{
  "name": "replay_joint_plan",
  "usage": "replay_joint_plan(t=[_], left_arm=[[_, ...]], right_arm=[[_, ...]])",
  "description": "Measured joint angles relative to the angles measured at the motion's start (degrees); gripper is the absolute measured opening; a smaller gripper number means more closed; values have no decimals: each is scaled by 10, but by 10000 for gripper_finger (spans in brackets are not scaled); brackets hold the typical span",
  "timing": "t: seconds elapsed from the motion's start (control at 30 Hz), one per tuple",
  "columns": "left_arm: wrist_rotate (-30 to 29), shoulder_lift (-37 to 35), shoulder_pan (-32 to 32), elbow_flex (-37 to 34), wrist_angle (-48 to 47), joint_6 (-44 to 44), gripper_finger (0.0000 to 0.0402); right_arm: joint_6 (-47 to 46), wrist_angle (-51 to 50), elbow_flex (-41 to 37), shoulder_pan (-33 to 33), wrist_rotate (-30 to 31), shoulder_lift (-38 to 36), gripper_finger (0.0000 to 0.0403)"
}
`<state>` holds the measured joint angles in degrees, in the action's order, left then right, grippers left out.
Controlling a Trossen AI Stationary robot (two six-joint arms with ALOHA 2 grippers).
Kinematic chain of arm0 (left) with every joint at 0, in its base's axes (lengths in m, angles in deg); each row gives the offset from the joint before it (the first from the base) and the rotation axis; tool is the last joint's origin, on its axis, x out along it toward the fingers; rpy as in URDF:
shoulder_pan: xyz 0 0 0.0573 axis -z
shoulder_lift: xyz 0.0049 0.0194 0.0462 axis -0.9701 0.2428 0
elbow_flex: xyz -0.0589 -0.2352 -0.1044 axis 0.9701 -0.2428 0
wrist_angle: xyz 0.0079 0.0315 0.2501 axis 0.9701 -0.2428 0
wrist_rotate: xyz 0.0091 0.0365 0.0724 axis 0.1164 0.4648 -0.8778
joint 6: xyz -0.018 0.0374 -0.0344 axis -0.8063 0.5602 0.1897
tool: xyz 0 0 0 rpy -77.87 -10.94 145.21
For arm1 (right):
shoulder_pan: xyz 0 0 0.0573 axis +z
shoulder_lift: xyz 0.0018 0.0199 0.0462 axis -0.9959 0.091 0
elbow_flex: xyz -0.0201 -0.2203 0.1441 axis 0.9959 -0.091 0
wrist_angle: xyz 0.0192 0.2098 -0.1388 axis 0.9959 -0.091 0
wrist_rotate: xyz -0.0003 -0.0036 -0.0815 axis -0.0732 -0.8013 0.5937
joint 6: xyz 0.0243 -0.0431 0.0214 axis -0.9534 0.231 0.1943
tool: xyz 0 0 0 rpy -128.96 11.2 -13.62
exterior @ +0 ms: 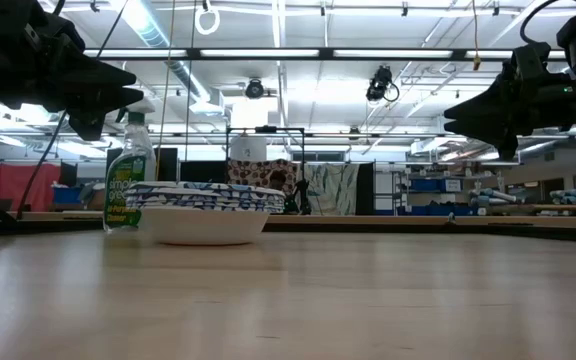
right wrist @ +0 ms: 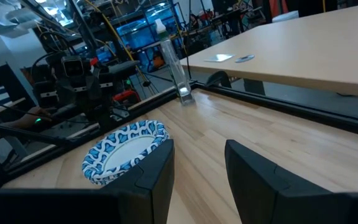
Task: Nest bowls inside each other
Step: Return to Home Position
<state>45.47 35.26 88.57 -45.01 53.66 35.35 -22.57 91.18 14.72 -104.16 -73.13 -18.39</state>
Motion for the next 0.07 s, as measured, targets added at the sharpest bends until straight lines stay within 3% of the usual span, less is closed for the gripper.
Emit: replay_joint_plan(t=[0.07], left_arm=[[0, 0, 0, 0, 0, 0, 141]], right_arm=[[0, 0, 0, 0, 0, 0, 150]])
